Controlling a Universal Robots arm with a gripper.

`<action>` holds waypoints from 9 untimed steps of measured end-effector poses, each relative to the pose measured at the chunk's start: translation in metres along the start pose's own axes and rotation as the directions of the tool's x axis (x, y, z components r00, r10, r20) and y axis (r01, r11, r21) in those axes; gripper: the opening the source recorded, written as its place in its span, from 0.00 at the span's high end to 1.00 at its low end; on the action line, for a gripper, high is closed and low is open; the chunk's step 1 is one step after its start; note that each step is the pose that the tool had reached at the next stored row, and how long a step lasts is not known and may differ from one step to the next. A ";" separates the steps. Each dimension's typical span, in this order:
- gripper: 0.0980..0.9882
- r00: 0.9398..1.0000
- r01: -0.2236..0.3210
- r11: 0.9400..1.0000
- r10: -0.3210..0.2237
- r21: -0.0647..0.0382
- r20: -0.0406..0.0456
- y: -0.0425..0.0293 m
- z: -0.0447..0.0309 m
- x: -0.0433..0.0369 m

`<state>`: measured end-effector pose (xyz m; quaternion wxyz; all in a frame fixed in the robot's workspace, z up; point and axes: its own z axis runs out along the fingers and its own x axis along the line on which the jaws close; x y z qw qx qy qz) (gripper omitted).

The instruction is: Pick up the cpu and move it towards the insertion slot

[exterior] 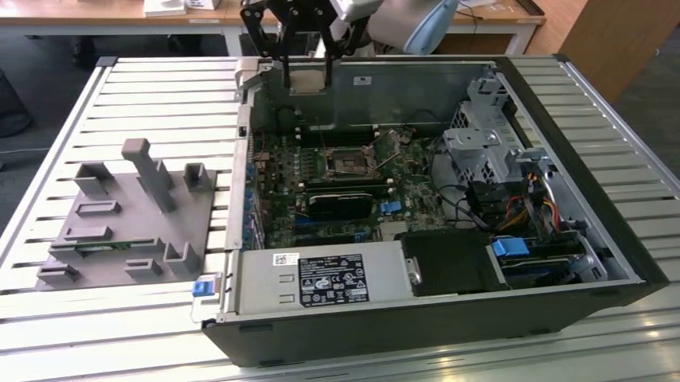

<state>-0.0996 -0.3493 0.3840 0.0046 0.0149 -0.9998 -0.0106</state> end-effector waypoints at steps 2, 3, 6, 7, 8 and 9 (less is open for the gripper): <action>0.50 1.000 0.000 1.000 0.000 0.000 0.000 0.0007 0.0000 -0.0039; 0.50 1.000 0.000 1.000 0.000 0.000 0.000 0.0012 0.0000 -0.0056; 0.50 1.000 0.001 1.000 -0.001 0.000 0.000 0.0030 0.0001 -0.0107; 0.50 1.000 0.001 1.000 -0.001 0.000 0.000 0.0037 0.0001 -0.0122; 0.50 1.000 0.001 1.000 -0.001 0.000 0.000 0.0044 0.0000 -0.0136; 0.50 1.000 0.001 1.000 -0.001 0.000 0.000 0.0051 0.0001 -0.0152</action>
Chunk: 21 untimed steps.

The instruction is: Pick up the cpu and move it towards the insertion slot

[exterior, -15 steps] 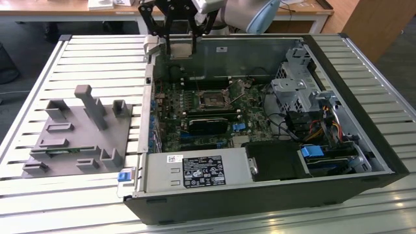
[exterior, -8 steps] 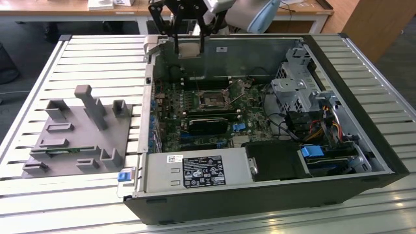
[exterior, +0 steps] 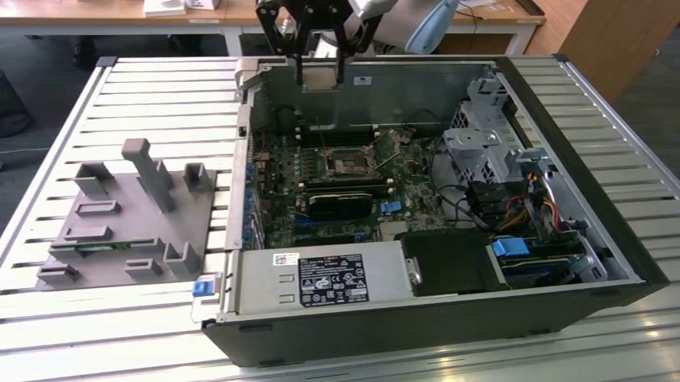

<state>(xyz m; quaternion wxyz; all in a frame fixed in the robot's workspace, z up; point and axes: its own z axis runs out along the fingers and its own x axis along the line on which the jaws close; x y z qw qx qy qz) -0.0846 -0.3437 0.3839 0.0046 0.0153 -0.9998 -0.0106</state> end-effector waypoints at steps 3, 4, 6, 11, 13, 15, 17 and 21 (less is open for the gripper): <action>0.50 1.000 0.000 1.000 0.000 0.000 0.000 0.0030 0.0001 -0.0049; 0.50 1.000 0.000 1.000 0.000 0.000 0.000 0.0039 0.0001 -0.0063; 0.50 1.000 0.000 1.000 0.000 0.000 0.000 0.0058 0.0001 -0.0087; 0.50 1.000 0.000 1.000 0.000 0.000 0.000 0.0104 0.0004 -0.0148; 0.50 1.000 0.000 1.000 0.000 0.000 0.000 0.0124 0.0005 -0.0171; 0.50 1.000 0.000 1.000 0.000 0.000 0.000 0.0145 0.0005 -0.0187; 0.50 1.000 0.000 1.000 0.000 0.000 0.000 0.0166 0.0006 -0.0202; 0.50 1.000 0.000 1.000 0.000 0.000 0.001 0.0201 0.0007 -0.0252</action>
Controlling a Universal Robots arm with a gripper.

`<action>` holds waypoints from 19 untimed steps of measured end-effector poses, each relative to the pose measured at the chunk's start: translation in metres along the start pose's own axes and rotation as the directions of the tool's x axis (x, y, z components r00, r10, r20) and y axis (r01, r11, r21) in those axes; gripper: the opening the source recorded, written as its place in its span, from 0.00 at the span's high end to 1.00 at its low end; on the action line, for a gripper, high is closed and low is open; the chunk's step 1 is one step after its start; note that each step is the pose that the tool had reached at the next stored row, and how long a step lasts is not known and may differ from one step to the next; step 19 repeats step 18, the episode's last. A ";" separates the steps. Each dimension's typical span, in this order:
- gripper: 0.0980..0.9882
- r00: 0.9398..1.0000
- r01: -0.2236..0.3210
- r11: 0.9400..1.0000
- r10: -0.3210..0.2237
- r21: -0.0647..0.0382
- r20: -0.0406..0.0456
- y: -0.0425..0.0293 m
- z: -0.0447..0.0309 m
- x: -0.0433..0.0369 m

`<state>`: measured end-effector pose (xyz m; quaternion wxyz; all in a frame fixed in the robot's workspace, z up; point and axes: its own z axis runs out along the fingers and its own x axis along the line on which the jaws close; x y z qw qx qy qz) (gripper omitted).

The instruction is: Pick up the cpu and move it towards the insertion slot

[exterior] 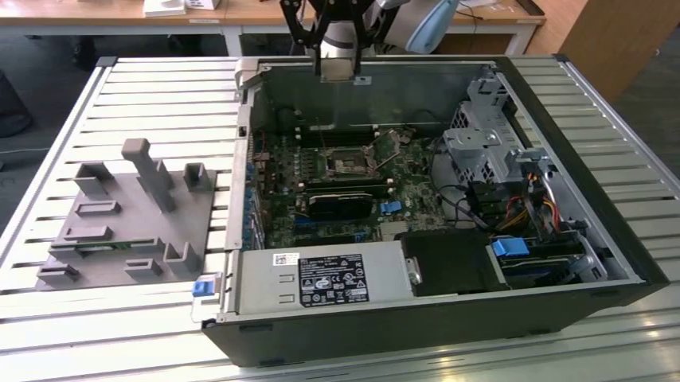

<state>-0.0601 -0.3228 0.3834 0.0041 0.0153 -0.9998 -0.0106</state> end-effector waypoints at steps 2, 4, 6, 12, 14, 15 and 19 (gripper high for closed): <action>0.50 1.000 0.000 1.000 0.000 0.000 0.000 0.0006 0.0001 -0.0036; 0.50 1.000 0.000 1.000 0.000 0.000 0.000 0.0007 0.0002 -0.0084; 0.50 1.000 0.000 1.000 0.000 0.000 0.000 0.0006 0.0004 -0.0128; 0.50 1.000 0.000 1.000 0.000 0.000 0.001 0.0001 0.0006 -0.0258; 0.50 1.000 0.000 1.000 0.000 0.000 0.002 0.0001 0.0006 -0.0277; 0.50 1.000 0.000 1.000 0.000 0.000 0.002 0.0001 0.0006 -0.0277; 0.50 1.000 0.000 1.000 0.000 0.000 0.002 0.0001 0.0006 -0.0277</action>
